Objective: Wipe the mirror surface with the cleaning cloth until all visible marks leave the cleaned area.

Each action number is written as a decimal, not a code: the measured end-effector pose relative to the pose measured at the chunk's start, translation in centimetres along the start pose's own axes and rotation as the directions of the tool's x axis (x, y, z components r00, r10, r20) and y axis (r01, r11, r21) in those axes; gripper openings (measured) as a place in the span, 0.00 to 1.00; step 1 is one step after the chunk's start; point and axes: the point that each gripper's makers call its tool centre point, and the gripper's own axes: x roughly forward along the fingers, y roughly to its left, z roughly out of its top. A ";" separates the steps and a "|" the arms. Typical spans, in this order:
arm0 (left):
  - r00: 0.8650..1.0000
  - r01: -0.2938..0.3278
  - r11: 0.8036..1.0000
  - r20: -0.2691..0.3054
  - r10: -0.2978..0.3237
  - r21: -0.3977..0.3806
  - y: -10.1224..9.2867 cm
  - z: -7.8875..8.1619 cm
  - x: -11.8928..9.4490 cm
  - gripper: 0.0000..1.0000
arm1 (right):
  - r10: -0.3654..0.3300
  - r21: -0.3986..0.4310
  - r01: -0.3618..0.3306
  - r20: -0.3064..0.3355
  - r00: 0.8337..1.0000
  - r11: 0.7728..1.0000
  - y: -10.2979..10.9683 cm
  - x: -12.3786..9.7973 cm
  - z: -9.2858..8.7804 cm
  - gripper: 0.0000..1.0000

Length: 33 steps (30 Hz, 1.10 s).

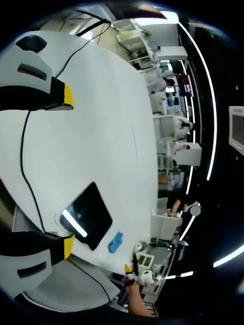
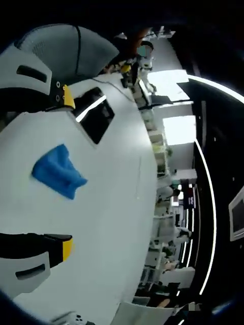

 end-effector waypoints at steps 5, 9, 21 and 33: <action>1.000 -0.008 1.000 0.008 0.008 -0.005 0.3 0.2 0.1 1.00 | 0.009 0.005 -0.008 -0.069 0.998 1.000 0.8 0.2 -1.5 1.00; 1.000 -0.004 1.000 0.016 0.004 -0.009 0.1 0.7 0.4 1.00 | 0.026 0.013 -0.025 -0.060 0.998 1.000 1.8 0.7 -1.3 1.00; 1.000 -0.001 1.000 0.029 0.001 -0.014 -0.4 1.2 1.0 1.00 | 0.042 0.019 -0.041 -0.071 0.997 0.999 3.5 1.7 -1.3 1.00; 1.000 0.014 1.000 0.025 -0.014 -0.001 -0.5 1.5 1.1 1.00 | 0.030 0.030 -0.028 -0.073 0.997 0.999 2.9 1.6 -1.6 1.00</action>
